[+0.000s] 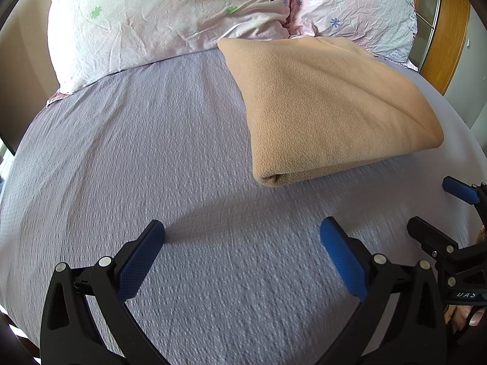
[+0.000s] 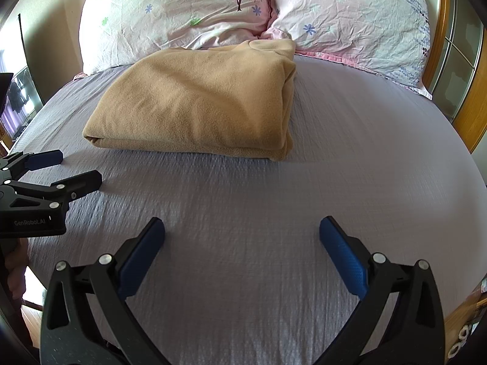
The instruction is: Fold small clothes
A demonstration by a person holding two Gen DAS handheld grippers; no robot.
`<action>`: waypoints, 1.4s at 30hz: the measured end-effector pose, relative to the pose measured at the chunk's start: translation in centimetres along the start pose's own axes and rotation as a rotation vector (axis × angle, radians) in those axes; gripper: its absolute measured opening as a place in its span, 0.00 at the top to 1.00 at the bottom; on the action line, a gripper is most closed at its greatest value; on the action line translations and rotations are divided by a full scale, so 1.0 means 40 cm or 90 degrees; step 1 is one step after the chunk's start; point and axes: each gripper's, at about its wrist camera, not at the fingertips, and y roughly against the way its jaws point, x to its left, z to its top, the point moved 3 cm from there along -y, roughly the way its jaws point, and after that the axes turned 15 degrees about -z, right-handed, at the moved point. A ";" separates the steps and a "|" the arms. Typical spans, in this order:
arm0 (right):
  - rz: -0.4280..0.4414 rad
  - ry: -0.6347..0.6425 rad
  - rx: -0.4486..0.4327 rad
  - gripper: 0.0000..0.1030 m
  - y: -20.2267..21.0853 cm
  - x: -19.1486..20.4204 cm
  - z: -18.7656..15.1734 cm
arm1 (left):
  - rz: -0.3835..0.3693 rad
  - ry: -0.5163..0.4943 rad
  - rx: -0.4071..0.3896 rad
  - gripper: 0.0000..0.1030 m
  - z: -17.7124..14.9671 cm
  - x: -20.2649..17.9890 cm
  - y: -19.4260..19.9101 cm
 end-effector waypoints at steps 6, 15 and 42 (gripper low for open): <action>0.000 0.000 0.000 0.02 0.000 0.000 -0.001 | 0.000 0.000 0.000 0.01 -0.001 0.000 0.000; -0.001 -0.001 0.001 0.02 0.000 0.001 0.000 | 0.000 0.001 -0.001 0.01 -0.003 0.001 0.001; -0.001 0.000 0.001 0.02 0.000 0.000 0.000 | 0.001 0.005 0.007 0.01 0.002 -0.001 -0.002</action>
